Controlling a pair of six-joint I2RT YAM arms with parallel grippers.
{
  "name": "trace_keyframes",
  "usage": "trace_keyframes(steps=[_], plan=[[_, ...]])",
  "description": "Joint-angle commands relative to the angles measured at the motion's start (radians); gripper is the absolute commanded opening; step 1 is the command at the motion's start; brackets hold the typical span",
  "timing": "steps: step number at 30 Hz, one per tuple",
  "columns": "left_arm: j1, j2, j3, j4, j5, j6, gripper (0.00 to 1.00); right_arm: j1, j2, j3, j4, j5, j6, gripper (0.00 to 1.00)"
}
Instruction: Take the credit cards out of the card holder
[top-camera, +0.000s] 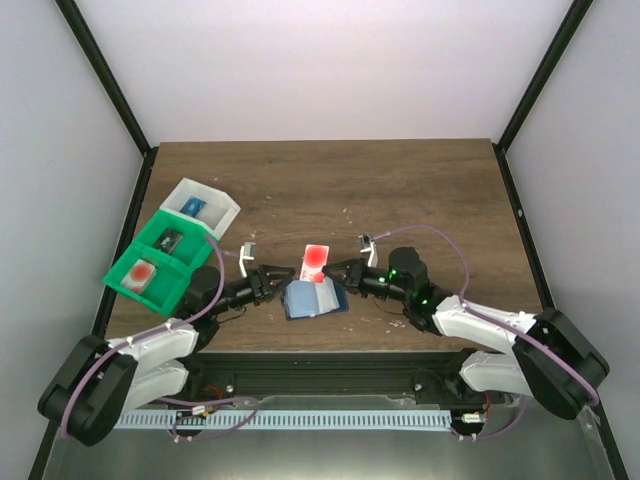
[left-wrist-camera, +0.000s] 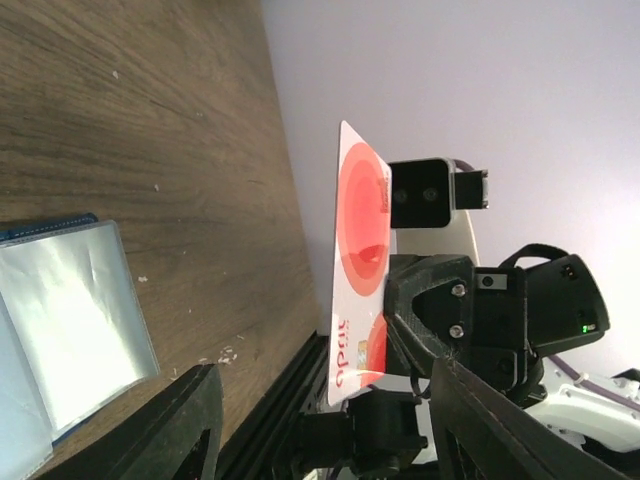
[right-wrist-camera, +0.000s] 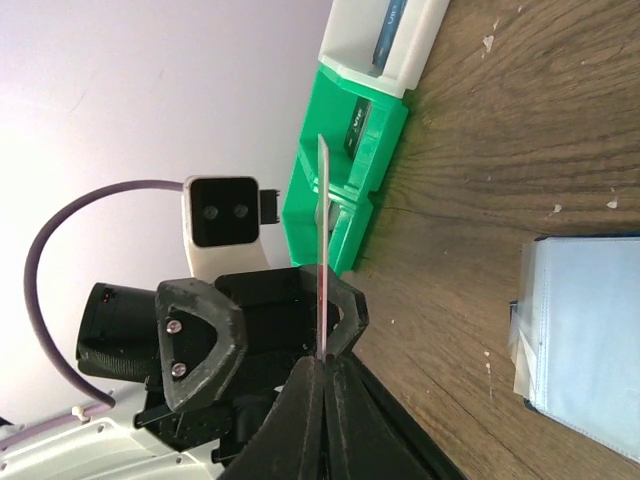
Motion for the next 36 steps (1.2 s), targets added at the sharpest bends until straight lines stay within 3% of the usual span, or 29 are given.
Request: trace_keyframes(steps=[1, 9, 14, 16, 20, 24, 31, 36], plan=[[-0.013, 0.068, 0.029, 0.13, 0.046, -0.011, 0.56, 0.014, 0.014, 0.037, 0.053, -0.027, 0.004, 0.0], [-0.064, 0.182, 0.049, 0.245, 0.072, -0.045, 0.44, 0.034, 0.055, 0.04, 0.087, -0.043, 0.015, 0.01], [-0.074, 0.213, 0.046, 0.283, 0.075, -0.058, 0.01, 0.035, 0.053, 0.037, 0.081, -0.056, 0.001, 0.01], [-0.074, 0.214, 0.044, 0.278, 0.086, -0.05, 0.0, 0.035, 0.036, 0.048, 0.043, -0.075, -0.051, 0.01], [-0.074, 0.19, 0.019, 0.278, 0.114, -0.026, 0.0, 0.034, -0.061, 0.083, -0.192, -0.081, -0.239, 0.23], [-0.074, 0.133, 0.038, 0.124, 0.164, 0.07, 0.0, 0.023, -0.21, 0.134, -0.472, -0.032, -0.407, 0.37], [-0.073, 0.047, 0.095, -0.124, 0.315, 0.207, 0.0, -0.026, -0.287, 0.38, -0.963, 0.046, -0.693, 0.45], [-0.074, 0.021, 0.137, -0.264, 0.399, 0.281, 0.0, -0.029, -0.234, 0.483, -1.11, 0.051, -0.8, 0.49]])
